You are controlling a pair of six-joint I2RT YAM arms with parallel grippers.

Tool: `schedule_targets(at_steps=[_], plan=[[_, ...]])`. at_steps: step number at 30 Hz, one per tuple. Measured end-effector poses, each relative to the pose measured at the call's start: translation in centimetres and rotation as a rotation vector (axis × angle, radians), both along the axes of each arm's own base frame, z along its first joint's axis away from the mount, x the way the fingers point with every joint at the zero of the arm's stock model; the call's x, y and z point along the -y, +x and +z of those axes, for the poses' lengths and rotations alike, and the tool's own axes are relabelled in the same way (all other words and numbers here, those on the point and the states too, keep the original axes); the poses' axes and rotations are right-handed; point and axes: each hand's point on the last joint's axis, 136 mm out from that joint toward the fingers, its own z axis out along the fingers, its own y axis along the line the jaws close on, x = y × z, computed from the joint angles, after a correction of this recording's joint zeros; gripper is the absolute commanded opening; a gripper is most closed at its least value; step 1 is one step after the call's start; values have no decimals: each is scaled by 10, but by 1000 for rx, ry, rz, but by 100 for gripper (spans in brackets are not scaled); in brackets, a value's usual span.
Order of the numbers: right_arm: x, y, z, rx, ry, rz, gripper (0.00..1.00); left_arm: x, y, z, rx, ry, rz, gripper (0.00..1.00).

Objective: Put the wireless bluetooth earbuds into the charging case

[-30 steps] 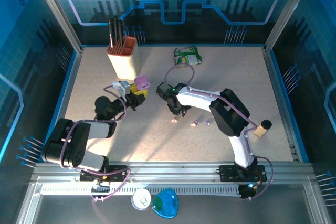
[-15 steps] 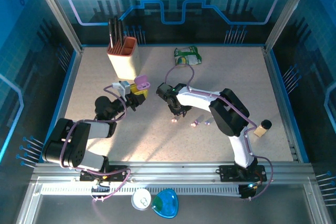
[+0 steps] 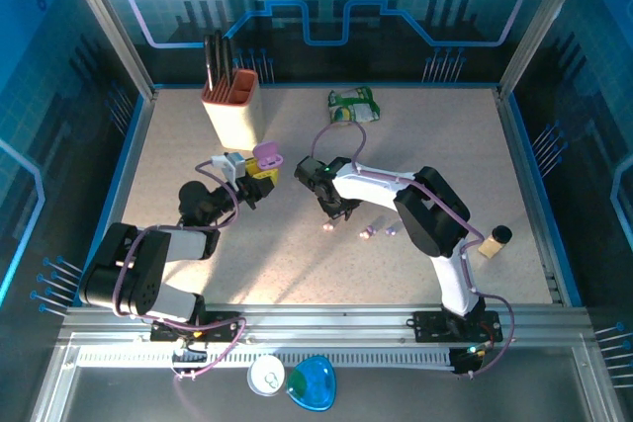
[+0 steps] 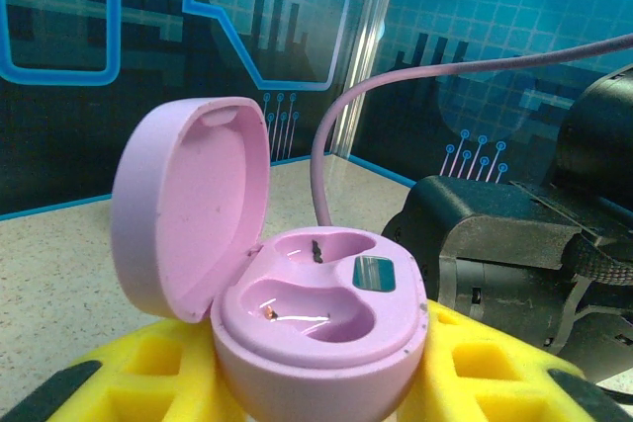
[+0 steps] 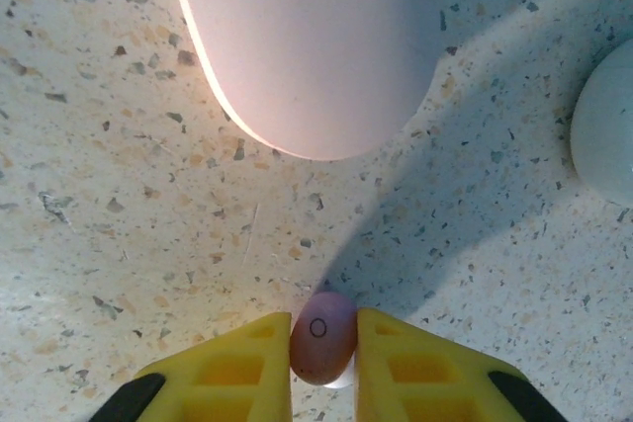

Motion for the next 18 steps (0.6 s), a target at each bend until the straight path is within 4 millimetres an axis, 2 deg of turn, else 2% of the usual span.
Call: schedule_targets(at_steps=[9, 18], plan=[[1, -5, 5, -15, 70, -12, 20, 4, -3, -2, -3, 5, -30, 27], [8, -12, 54, 7, 372, -84, 19, 24, -14, -6, -5, 14, -107, 27]])
